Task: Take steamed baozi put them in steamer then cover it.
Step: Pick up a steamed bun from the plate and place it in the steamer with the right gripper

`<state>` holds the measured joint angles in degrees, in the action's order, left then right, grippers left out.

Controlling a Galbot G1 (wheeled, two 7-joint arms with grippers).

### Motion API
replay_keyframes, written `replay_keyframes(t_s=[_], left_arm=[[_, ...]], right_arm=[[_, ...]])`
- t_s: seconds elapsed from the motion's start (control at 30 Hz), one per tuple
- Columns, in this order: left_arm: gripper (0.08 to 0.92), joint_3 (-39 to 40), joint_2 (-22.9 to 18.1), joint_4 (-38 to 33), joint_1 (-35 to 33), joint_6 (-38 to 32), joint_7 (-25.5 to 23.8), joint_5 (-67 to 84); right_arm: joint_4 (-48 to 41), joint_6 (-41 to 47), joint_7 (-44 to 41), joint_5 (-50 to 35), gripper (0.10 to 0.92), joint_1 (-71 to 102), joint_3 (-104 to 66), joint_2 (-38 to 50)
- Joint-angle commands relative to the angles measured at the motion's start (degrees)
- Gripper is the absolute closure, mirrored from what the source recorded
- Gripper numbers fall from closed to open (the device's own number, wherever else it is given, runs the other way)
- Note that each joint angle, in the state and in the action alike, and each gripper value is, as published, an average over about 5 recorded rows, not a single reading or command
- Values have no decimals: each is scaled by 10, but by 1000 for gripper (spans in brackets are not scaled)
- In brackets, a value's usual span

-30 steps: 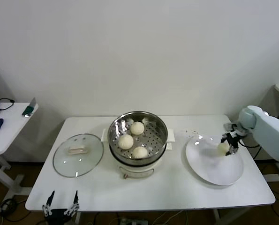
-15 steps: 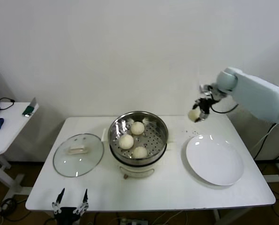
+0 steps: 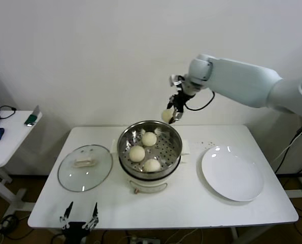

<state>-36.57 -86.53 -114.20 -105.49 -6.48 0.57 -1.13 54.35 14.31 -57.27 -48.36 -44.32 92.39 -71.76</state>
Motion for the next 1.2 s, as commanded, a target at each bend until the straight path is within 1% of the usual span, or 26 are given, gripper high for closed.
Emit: replay_keyframes(t_s=[0.03, 0.27, 0.87, 0.93, 1.1, 1.2], left_arm=[[177, -2, 4, 6, 4, -1, 3, -1], [177, -4, 5, 10, 6, 1, 2, 2], [177, -7, 8, 19, 10, 0, 2, 6], [177, -7, 8, 19, 10, 0, 2, 5], [177, -6, 7, 17, 7, 0, 4, 6], [177, -7, 8, 18, 7, 0, 4, 6]], right_arm=[[70, 29, 45, -79, 321, -20, 101, -51], [92, 38, 68, -53, 321, 25, 110, -37], [60, 42, 67, -21, 319, 58, 102, -47], [60, 48, 67, -16, 307, 59, 94, -47], [59, 55, 55, 3, 220, 57, 73, -42], [62, 54, 44, 12, 205, 50, 62, -34]])
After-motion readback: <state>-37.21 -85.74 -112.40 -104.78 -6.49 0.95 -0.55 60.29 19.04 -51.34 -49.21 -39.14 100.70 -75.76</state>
